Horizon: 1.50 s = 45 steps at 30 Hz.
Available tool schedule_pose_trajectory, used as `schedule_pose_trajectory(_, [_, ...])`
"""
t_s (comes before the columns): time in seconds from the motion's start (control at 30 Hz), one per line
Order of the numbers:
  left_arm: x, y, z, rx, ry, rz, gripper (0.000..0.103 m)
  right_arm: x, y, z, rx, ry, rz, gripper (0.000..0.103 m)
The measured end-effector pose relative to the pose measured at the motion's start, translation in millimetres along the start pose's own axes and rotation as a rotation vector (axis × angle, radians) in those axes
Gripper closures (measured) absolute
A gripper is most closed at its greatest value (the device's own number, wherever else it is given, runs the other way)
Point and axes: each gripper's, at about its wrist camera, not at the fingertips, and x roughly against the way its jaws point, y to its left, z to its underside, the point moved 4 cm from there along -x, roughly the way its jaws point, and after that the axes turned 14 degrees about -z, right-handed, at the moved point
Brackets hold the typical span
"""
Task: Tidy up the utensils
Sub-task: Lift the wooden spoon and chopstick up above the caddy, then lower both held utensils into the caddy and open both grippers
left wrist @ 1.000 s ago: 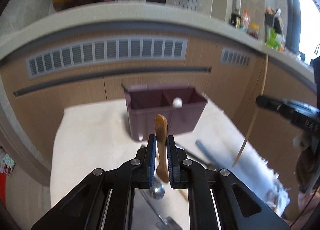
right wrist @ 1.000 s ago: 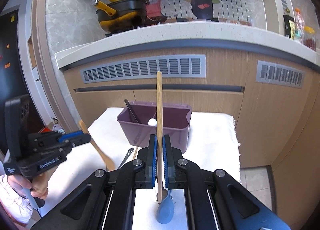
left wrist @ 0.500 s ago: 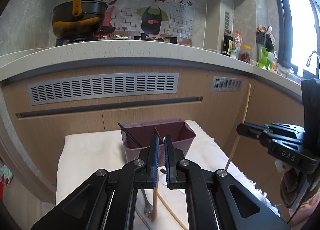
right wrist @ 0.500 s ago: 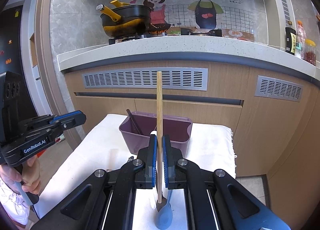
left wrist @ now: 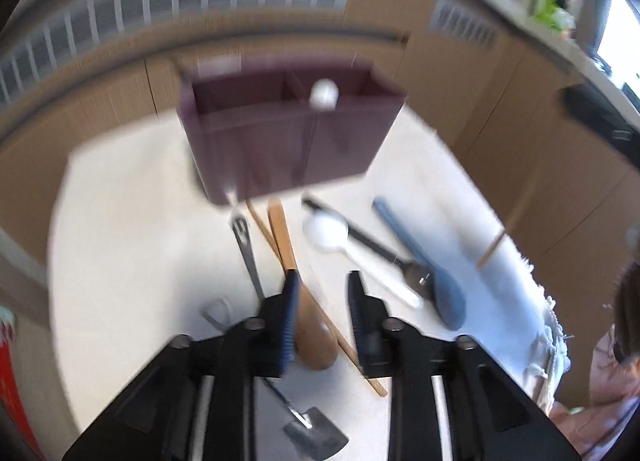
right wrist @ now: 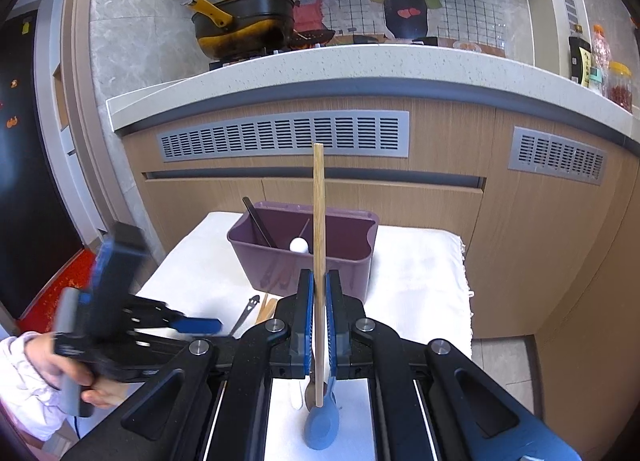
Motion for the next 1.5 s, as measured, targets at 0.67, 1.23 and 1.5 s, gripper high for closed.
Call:
schedule_pose_trajectory(0.67, [22.6,8.8,-5.1,0.085,-0.244,-0.130,0.092,1.8,-13.8,11.9,-0.055,-0.009,-0.008,0.097])
schedule_pose_trajectory(1.23, [192.4,47.6,-146.1,0.192,-0.815,-0.129,0.092,-3.5,20.4,-137.4,0.173,-0.267,0.046,0.097])
schedule_pose_trajectory(1.5, [97.4,58.5,-154.9,0.212,-0.687,-0.089,0.092,-87.3,-26.4,-103.0,0.057,-0.101,0.032,0.097])
